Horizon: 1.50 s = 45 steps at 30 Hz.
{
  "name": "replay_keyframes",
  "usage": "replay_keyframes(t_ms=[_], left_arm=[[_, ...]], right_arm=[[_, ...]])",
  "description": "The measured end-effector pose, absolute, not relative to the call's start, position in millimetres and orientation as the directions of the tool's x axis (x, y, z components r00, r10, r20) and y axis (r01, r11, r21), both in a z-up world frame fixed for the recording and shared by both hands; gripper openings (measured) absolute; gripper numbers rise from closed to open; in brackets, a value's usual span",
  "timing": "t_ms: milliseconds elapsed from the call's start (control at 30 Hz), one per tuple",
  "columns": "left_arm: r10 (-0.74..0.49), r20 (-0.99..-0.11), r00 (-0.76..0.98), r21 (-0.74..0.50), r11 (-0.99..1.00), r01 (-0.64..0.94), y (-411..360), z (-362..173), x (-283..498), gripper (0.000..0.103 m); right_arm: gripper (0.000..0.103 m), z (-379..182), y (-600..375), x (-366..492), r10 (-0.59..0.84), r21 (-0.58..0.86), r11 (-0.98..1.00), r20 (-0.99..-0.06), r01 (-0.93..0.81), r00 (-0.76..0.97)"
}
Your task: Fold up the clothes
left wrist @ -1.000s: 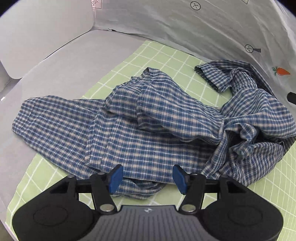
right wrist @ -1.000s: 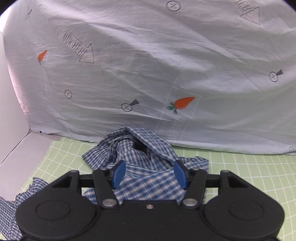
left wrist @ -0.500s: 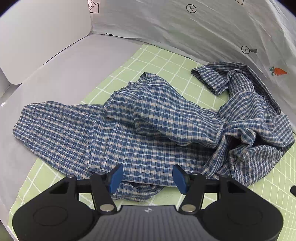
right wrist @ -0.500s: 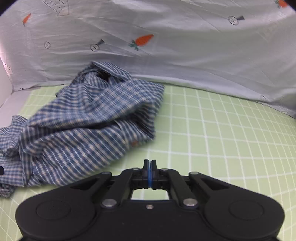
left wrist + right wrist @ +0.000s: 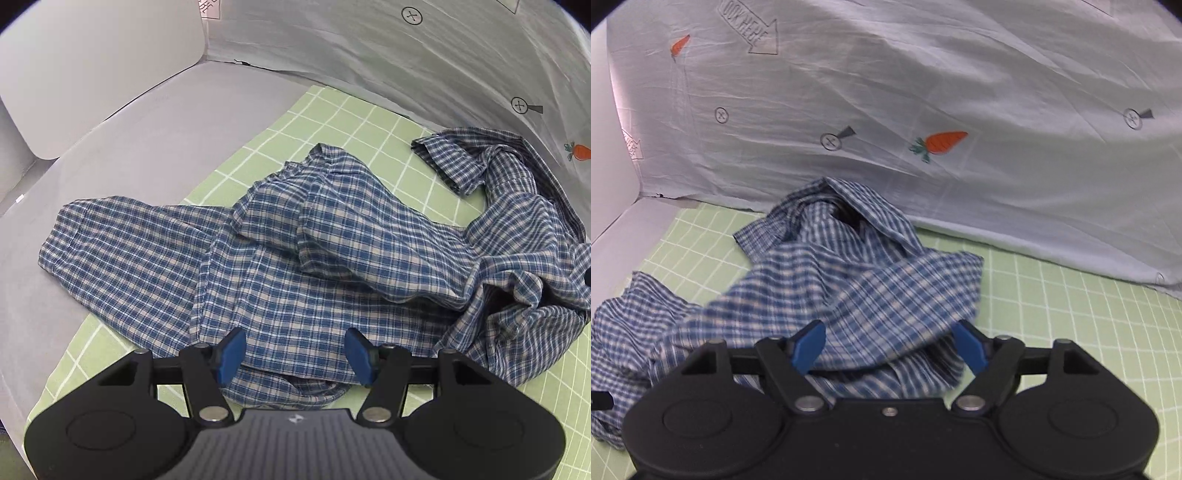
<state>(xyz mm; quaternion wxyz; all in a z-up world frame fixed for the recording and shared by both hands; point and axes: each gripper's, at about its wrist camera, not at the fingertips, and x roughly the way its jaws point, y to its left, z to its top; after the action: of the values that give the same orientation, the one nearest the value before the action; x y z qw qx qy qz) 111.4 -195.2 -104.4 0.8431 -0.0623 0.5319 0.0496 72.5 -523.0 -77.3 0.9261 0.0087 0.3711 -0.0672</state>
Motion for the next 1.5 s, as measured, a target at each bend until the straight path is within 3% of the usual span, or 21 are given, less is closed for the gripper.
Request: replay_keyframes(t_ms=[167, 233, 267, 300, 400, 533, 667, 833, 933, 967, 1000, 1200, 1267, 1333, 1367, 1500], left_arm=[[0.042, -0.910, 0.412, -0.039, 0.982, -0.186, -181.3, -109.8, 114.6, 0.060], [0.048, -0.912, 0.407, -0.035, 0.980, -0.195, -177.6, -110.3, 114.7, 0.060], [0.048, -0.912, 0.408, -0.037, 0.980, -0.197, -175.9, -109.6, 114.5, 0.060], [0.047, -0.910, 0.411, -0.039, 0.980, -0.197, -174.6, -108.0, 113.8, 0.060], [0.050, -0.904, 0.424, -0.038, 0.980, -0.196, -170.9, -102.2, 109.8, 0.060], [0.053, -0.894, 0.445, -0.046, 0.977, -0.209, -164.0, -93.5, 99.6, 0.060], [0.055, -0.887, 0.458, -0.052, 0.974, -0.218, -158.6, -86.3, 89.5, 0.060], [0.040, -0.891, 0.451, -0.054, 0.979, -0.195, -162.1, -83.6, 80.0, 0.060], [0.022, -0.896, 0.443, -0.060, 0.984, -0.170, -169.3, -85.7, 75.5, 0.060], [0.014, -0.899, 0.438, -0.065, 0.984, -0.166, -172.0, -87.6, 74.8, 0.061], [0.007, -0.902, 0.432, -0.070, 0.984, -0.162, -174.6, -89.5, 74.1, 0.061], [-0.061, -0.905, 0.421, -0.131, 0.981, -0.139, -189.8, -91.6, 75.0, 0.061], [-0.057, -0.903, 0.426, -0.123, 0.984, -0.127, -194.4, -89.1, 75.8, 0.061], [-0.060, -0.900, 0.432, -0.121, 0.986, -0.116, -196.7, -85.8, 75.2, 0.061], [-0.059, -0.900, 0.433, -0.120, 0.986, -0.114, -197.2, -85.1, 74.8, 0.061], [-0.042, -0.905, 0.422, -0.102, 0.987, -0.121, -193.7, -89.4, 73.2, 0.061]], right_arm=[[0.090, -89.1, -485.5, 124.8, 0.023, 0.026, 1.000, -0.714, -0.006, 0.700], [0.057, -101.7, -475.9, 131.9, 0.027, 0.003, 0.999, -0.742, -0.037, 0.669], [0.015, -107.0, -474.0, 128.7, 0.015, -0.013, 0.999, -0.753, -0.038, 0.658], [0.006, -107.2, -477.2, 121.2, 0.014, -0.001, 1.000, -0.748, -0.023, 0.664], [0.003, -87.9, -494.9, 80.8, 0.029, 0.053, 0.999, -0.686, 0.010, 0.727], [0.003, -61.0, -530.3, 6.7, -0.053, 0.034, 0.995, -0.633, 0.096, 0.772], [0.003, -79.6, -575.2, -57.1, -0.124, 0.057, 0.971, -0.704, 0.230, 0.700], [0.006, -120.4, -598.6, -96.2, -0.232, -0.046, 0.941, -0.807, 0.335, 0.543], [0.027, -114.6, -600.6, -101.7, -0.280, -0.072, 0.924, -0.794, 0.375, 0.539], [0.043, -108.3, -598.9, -100.1, -0.302, -0.083, 0.920, -0.774, 0.382, 0.557], [0.049, -102.3, -597.8, -98.1, -0.317, -0.087, 0.917, -0.750, 0.388, 0.580], [0.057, -96.5, -596.4, -77.2, -0.307, -0.101, 0.933, -0.721, 0.345, 0.621], [0.054, -101.0, -601.2, -77.5, -0.334, -0.127, 0.924, -0.731, 0.362, 0.595], [0.015, -105.5, -606.0, -77.7, -0.360, -0.154, 0.913, -0.740, 0.377, 0.569], [0.002, -107.7, -608.4, -77.8, -0.373, -0.168, 0.908, -0.744, 0.385, 0.555], [0.002, -116.7, -618.0, -78.2, -0.423, -0.222, 0.884, -0.757, 0.412, 0.499]])
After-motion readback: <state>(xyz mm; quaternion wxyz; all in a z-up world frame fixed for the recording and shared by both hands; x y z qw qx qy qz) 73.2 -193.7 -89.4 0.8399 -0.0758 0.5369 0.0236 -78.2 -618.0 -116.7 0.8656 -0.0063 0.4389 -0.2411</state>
